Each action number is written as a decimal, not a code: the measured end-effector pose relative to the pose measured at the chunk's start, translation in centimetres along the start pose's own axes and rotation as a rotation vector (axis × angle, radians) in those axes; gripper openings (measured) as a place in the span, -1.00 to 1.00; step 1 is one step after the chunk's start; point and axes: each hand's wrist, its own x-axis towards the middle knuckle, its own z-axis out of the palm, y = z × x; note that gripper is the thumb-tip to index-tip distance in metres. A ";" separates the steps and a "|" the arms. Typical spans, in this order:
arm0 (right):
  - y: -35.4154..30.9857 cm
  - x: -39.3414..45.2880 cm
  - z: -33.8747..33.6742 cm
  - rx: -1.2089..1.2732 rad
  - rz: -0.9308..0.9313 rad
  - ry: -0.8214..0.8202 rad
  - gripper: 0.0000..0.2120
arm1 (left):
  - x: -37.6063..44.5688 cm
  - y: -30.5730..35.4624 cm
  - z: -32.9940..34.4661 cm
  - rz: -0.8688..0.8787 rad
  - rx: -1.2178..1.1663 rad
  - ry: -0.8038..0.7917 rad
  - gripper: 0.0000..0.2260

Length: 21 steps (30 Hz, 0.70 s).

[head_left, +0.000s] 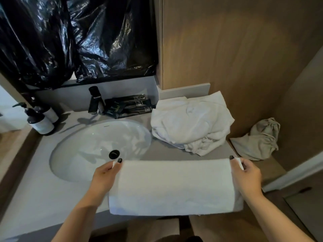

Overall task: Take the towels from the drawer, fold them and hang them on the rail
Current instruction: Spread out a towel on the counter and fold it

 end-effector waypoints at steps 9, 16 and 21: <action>-0.8 -0.7 6.1 -0.219 0.076 -0.018 -0.61 | 4.5 -2.1 -5.3 -0.082 -0.021 -0.136 -0.64; -1.4 2.7 8.1 -0.405 0.121 0.028 -0.61 | 9.1 -3.1 -1.4 -0.094 0.144 0.011 -0.54; -0.7 3.5 10.5 -0.343 0.152 0.059 -0.75 | 10.7 -4.4 0.0 -0.035 0.306 0.080 -0.62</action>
